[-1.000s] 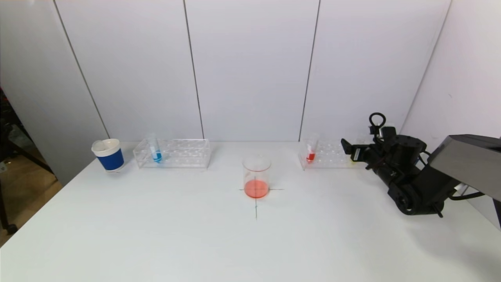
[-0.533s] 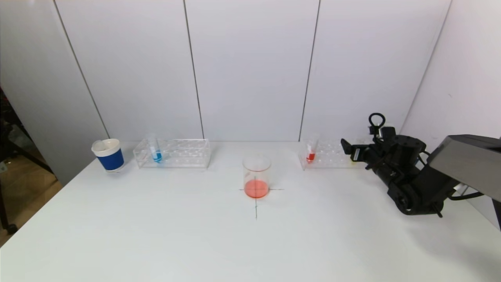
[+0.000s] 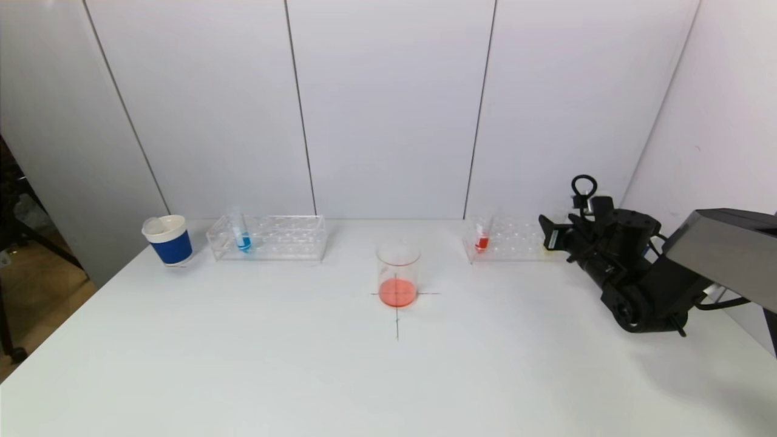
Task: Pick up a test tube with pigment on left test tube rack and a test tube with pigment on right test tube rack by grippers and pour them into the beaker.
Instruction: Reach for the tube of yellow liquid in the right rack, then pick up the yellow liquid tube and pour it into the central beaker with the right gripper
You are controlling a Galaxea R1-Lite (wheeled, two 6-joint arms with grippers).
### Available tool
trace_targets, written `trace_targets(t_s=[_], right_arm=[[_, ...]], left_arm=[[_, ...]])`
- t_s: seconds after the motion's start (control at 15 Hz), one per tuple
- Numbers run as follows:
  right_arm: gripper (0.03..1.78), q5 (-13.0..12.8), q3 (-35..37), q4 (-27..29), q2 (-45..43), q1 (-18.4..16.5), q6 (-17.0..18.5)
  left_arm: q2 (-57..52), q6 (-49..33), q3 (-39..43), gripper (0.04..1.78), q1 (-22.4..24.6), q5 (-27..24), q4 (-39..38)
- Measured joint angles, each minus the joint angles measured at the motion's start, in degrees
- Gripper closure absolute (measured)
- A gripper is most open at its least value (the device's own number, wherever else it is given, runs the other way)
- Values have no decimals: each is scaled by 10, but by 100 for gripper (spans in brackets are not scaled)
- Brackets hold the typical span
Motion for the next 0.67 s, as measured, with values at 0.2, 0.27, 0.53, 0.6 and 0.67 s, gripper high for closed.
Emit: trace_targets(t_s=[0.2, 0.27, 0.53, 0.6, 0.67], right_arm=[[128, 0, 0, 0, 0, 1, 0], [133, 1, 0, 0, 0, 0, 0], [134, 0, 0, 0, 0, 0, 0], [134, 0, 1, 0, 0, 0, 0], [134, 0, 2, 0, -1, 0, -1]], left_arm=[[0, 0, 0, 4, 0, 0, 0], [0, 0, 0, 4, -1, 0, 0], [0, 0, 0, 4, 0, 0, 0], [0, 0, 0, 4, 0, 0, 0], [0, 0, 0, 4, 0, 0, 0]])
